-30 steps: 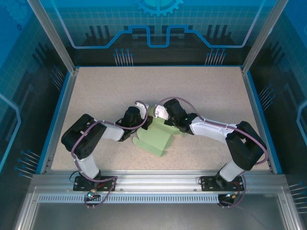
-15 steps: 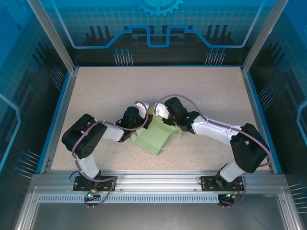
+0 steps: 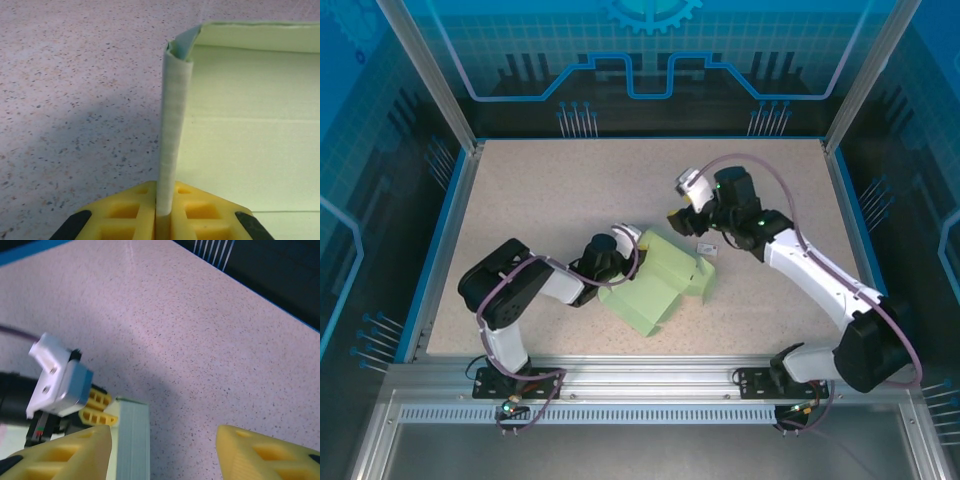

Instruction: Fold the paper box

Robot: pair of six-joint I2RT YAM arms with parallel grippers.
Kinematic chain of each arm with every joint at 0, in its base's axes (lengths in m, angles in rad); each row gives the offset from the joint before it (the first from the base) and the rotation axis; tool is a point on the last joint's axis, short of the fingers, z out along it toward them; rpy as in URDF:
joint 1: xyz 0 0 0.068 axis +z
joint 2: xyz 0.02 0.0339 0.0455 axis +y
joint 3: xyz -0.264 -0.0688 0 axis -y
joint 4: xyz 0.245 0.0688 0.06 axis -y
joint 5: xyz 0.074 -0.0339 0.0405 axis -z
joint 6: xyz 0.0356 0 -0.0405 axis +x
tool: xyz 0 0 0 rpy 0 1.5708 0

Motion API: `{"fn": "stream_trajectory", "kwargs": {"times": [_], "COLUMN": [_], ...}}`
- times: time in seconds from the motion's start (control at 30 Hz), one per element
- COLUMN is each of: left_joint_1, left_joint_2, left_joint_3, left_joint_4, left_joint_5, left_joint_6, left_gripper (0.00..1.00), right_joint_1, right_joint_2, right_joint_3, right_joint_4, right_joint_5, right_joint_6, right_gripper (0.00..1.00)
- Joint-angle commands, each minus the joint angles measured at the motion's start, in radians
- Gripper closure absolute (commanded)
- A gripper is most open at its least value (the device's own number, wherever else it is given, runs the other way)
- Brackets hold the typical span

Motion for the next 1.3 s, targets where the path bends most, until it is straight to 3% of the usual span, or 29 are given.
{"fn": "stream_trajectory", "kwargs": {"times": [0.0, 0.13, 0.47, 0.9, 1.27], "left_joint_1": [-0.016, -0.025, -0.029, -0.030, -0.031], "left_joint_2": [0.021, 0.042, 0.049, 0.046, 0.047], "left_joint_3": [-0.022, -0.028, -0.029, -0.026, -0.020], "left_joint_4": [0.076, 0.113, 0.105, 0.091, 0.072], "left_joint_5": [-0.014, -0.011, -0.012, -0.012, -0.014], "left_joint_6": [0.039, 0.055, 0.058, 0.061, 0.054], "left_gripper": [0.86, 0.86, 0.85, 0.83, 0.83], "right_joint_1": [-0.050, -0.086, -0.065, -0.026, 0.026], "right_joint_2": [0.084, 0.195, 0.424, 0.504, 0.499], "right_joint_3": [0.047, 0.103, 0.203, 0.202, 0.169], "right_joint_4": [-0.070, -0.100, -0.137, -0.146, -0.167], "right_joint_5": [-0.170, -0.239, -0.302, -0.278, -0.160], "right_joint_6": [0.142, 0.200, 0.210, 0.209, 0.188], "right_gripper": [0.42, 0.41, 0.41, 0.44, 0.45]}}
